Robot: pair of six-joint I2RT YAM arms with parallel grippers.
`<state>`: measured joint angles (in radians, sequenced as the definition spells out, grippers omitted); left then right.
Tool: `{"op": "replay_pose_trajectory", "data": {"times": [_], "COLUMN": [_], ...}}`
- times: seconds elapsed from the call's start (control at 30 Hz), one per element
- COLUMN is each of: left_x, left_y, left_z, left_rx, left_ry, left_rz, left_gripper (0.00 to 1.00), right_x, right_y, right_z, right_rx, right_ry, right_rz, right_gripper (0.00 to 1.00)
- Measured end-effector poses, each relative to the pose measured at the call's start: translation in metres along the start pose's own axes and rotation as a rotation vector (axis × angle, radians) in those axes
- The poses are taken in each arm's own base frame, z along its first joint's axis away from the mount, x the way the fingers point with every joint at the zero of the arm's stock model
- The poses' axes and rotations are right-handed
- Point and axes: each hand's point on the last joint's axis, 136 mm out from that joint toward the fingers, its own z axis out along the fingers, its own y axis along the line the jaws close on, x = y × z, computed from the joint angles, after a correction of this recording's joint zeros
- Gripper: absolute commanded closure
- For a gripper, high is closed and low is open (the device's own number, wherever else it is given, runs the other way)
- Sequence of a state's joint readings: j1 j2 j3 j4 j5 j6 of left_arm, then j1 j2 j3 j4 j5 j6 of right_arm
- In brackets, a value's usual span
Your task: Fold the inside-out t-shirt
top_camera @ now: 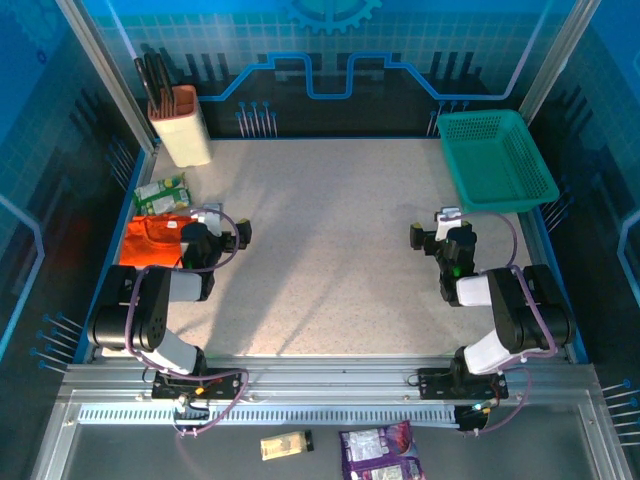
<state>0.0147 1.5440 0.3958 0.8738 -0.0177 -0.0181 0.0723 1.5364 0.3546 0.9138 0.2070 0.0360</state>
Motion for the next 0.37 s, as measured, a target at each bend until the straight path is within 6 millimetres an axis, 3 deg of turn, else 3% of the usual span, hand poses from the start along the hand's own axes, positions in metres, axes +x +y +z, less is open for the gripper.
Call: {"op": "replay_pose_trajectory", "data": {"times": [0.37], "left_x": [0.0000], "left_y": [0.0000], "left_z": [0.0000], "left_rx": [0.000], "left_ry": [0.000], "left_rz": [0.000], "left_gripper": [0.01], "right_x": [0.0000], "right_y": [0.0001], "right_z": [0.0001], "right_rx": [0.001], "right_ry": [0.000], "right_rz": [-0.005], "right_gripper": [0.00]}}
